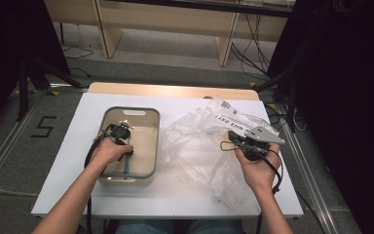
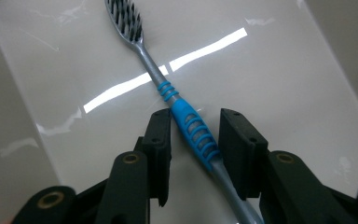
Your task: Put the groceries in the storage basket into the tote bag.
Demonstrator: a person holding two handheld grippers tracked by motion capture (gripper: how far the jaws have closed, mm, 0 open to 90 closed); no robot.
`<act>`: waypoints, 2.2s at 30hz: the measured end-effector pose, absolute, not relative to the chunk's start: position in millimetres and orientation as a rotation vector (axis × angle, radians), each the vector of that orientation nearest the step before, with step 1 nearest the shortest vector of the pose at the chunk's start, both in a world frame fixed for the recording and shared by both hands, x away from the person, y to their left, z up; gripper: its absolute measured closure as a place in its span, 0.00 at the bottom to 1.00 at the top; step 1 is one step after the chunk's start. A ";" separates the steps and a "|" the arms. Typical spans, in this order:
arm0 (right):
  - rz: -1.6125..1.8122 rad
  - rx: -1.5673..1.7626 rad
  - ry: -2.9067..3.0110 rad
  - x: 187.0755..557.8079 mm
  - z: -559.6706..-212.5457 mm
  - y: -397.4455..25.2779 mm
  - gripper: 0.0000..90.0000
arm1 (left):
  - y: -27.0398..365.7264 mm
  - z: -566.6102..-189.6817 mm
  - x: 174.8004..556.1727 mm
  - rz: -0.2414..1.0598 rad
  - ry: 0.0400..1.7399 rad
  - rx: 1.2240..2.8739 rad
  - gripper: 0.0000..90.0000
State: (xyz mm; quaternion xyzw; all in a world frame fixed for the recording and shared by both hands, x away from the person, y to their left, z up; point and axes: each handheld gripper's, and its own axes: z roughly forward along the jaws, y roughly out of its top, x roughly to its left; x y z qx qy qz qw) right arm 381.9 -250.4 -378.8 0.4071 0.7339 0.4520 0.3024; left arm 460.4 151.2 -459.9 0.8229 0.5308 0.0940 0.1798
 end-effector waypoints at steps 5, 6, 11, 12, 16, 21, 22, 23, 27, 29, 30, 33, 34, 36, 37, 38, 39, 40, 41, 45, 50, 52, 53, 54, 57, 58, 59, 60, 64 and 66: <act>1.199 1.079 1.944 381.9 -379.0 -250.1 1.00 | 151.5 -459.7 461.6 0.260 1.496 2.335 0.75; 1.198 1.081 1.945 381.6 -378.9 -250.2 1.00 | 151.7 -459.6 462.1 0.259 1.492 2.338 0.76; 1.197 1.083 1.944 381.8 -379.1 -250.7 1.00 | 151.7 -459.3 463.5 0.254 1.481 2.351 0.79; 1.198 1.083 1.944 381.9 -379.3 -250.8 1.00 | 151.6 -459.2 463.8 0.253 1.479 2.354 0.81; 1.199 1.083 1.944 382.0 -379.8 -251.0 1.00 | 150.8 -458.7 464.6 0.252 1.465 2.371 0.86; 1.199 1.081 1.944 382.0 -380.1 -250.8 1.00 | 150.4 -458.5 464.8 0.253 1.457 2.378 0.87; 1.200 1.083 1.943 382.0 -380.2 -250.6 1.00 | 150.5 -458.4 464.8 0.254 1.451 2.382 0.87; 1.201 1.082 1.943 382.1 -380.3 -250.6 1.00 | 150.7 -458.3 464.8 0.255 1.447 2.383 0.87; 1.201 1.082 1.942 382.2 -380.4 -250.7 1.00 | 150.8 -458.1 464.7 0.256 1.443 2.382 0.87; 1.200 1.082 1.942 382.2 -380.4 -250.7 1.00 | 150.5 -458.0 464.5 0.258 1.443 2.381 0.87; 1.201 1.082 1.942 382.2 -380.4 -250.7 1.00 | 150.5 -458.0 464.5 0.259 1.443 2.381 0.87; 1.201 1.081 1.941 382.2 -380.3 -250.7 1.00 | 150.8 -457.8 464.7 0.251 1.446 2.379 0.87; 1.199 1.082 1.942 382.1 -380.2 -250.9 1.00 | 150.9 -457.8 464.7 0.251 1.444 2.379 0.87; 1.198 1.080 1.941 382.1 -380.1 -251.2 1.00 | 151.1 -457.7 464.8 0.250 1.437 2.380 0.87; 1.198 1.081 1.940 382.1 -380.1 -251.2 1.00 | 151.1 -457.7 464.8 0.250 1.437 2.380 0.87; 1.198 1.082 1.940 382.0 -380.1 -251.1 1.00 | 150.8 -457.8 465.0 0.254 1.429 2.379 0.87; 1.199 1.080 1.940 382.0 -380.1 -251.1 1.00 | 150.6 -458.0 465.0 0.258 1.422 2.379 0.87; 1.199 1.079 1.940 382.0 -380.1 -251.1 1.00 | 150.2 -458.2 465.0 0.263 1.421 2.377 0.87; 1.200 1.078 1.939 382.0 -380.1 -251.0 1.00 | 150.1 -458.0 465.1 0.265 1.418 2.379 0.87; 1.199 1.080 1.940 381.8 -380.0 -251.3 1.00 | 150.6 -456.7 464.9 0.266 1.412 2.366 0.87; 1.200 1.081 1.936 382.1 -380.5 -250.9 1.00 | 151.0 -454.2 464.4 0.279 1.403 2.345 0.87; 1.199 1.078 1.938 382.0 -380.4 -250.9 1.00 | 151.5 -452.9 464.1 0.286 1.404 2.335 0.87; 1.199 1.076 1.938 382.0 -380.4 -251.0 1.00 | 152.0 -452.3 464.2 0.291 1.400 2.328 0.87; 1.200 1.076 1.937 382.0 -380.3 -251.1 1.00 | 152.5 -451.7 464.1 0.293 1.398 2.320 0.87; 1.199 1.078 1.937 382.0 -380.4 -251.1 1.00 | 153.7 -449.5 463.7 0.308 1.394 2.292 0.87; 1.199 1.076 1.937 382.2 -380.4 -251.2 1.00 | 154.4 -448.6 463.6 0.312 1.387 2.290 0.87; 1.199 1.078 1.937 382.1 -380.5 -251.1 1.00 | 154.4 -447.9 463.2 0.316 1.387 2.280 0.87; 1.198 1.079 1.937 382.1 -380.5 -251.2 1.00 | 154.5 -447.0 462.9 0.318 1.384 2.274 0.87; 1.199 1.077 1.937 382.1 -380.5 -251.1 1.00 | 154.5 -443.0 461.5 0.339 1.374 2.248 0.87; 1.200 1.077 1.936 382.0 -380.4 -251.2 1.00 | 154.7 -440.6 460.8 0.350 1.370 2.236 0.87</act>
